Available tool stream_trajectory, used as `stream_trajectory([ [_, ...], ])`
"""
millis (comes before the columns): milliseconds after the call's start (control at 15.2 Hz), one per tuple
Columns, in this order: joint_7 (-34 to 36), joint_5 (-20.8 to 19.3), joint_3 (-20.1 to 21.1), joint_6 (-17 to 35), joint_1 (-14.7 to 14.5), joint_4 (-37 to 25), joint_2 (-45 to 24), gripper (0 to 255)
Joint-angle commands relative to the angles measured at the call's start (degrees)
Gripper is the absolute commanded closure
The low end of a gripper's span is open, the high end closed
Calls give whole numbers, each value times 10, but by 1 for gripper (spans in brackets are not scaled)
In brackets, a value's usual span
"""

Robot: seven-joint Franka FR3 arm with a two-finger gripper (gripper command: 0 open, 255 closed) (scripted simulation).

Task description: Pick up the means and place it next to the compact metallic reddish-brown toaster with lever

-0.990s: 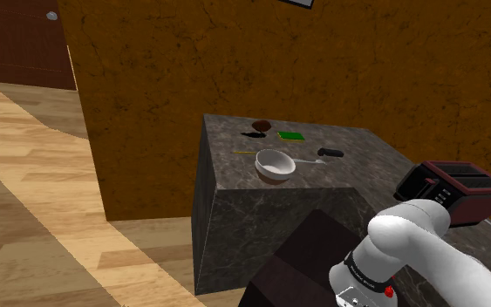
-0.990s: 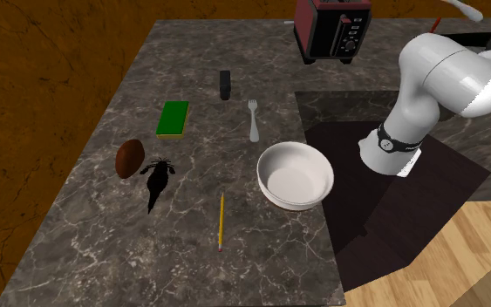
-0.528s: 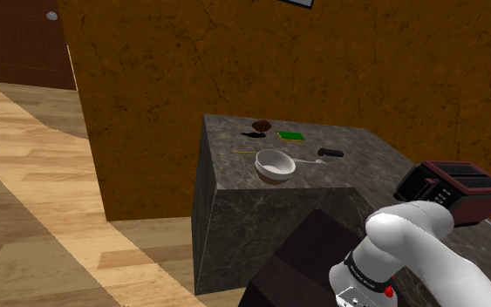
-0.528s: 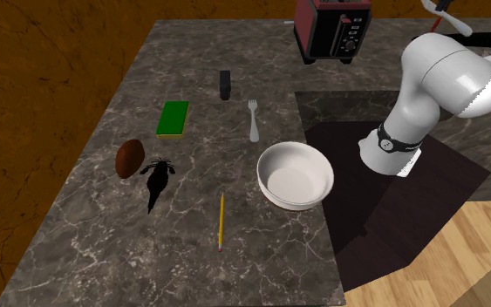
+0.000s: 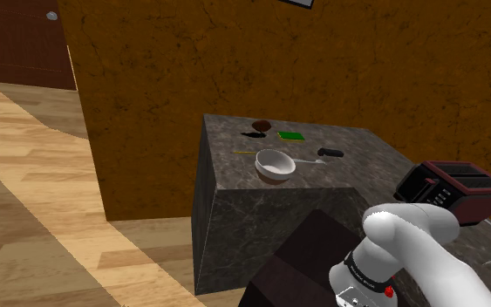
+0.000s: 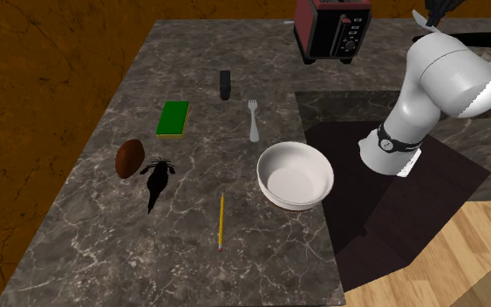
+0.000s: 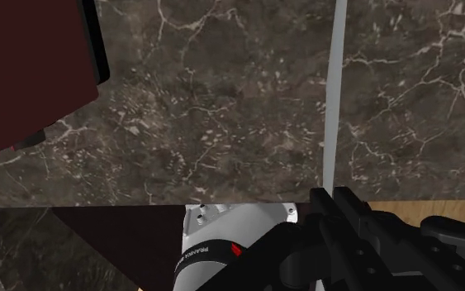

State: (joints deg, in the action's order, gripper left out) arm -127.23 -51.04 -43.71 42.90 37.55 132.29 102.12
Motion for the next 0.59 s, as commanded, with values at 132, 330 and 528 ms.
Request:
stream_trajectory([
  [132,-31,-18,-33,31,42,31,1,255],
  [330,-49,-31,-57,53,69,53,1,255],
  [528,-66,-45,-81,73,95,74,1,255],
])
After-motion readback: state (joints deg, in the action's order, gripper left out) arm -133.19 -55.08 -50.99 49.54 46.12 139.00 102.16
